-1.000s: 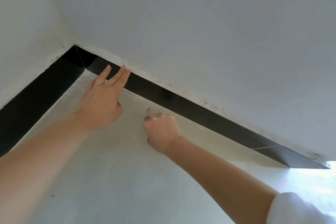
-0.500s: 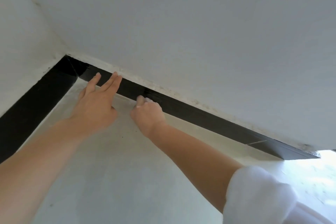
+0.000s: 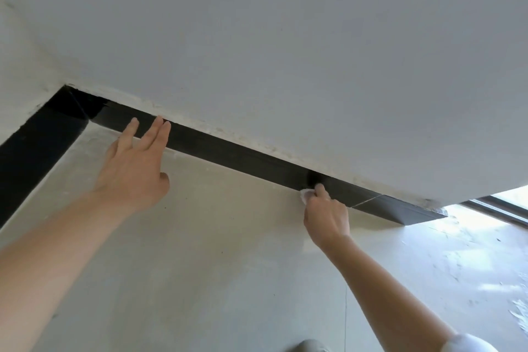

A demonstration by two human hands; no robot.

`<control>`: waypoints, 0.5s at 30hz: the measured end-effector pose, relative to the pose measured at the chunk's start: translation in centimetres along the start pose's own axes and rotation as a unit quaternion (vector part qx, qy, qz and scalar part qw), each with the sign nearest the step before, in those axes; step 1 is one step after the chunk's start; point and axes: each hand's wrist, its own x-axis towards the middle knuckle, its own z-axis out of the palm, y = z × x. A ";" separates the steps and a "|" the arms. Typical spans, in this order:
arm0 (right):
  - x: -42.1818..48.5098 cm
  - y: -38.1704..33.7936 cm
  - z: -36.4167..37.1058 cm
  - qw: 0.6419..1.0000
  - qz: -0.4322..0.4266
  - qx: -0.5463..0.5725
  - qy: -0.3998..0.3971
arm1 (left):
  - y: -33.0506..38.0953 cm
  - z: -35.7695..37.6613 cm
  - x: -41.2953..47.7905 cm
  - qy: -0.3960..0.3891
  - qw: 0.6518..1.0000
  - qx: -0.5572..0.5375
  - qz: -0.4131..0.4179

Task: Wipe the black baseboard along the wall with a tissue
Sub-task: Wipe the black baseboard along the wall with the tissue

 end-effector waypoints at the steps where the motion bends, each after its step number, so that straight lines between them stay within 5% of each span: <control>1: -0.4 0.0 -0.1 1.000 0.018 -0.001 -0.026 | 0.1 0.0 -0.3 -0.005 1.000 0.005 0.003; 15: -0.3 -11.4 -9.2 0.973 -0.158 0.169 -0.022 | -1.0 -4.6 -3.0 -0.108 0.992 0.003 -0.064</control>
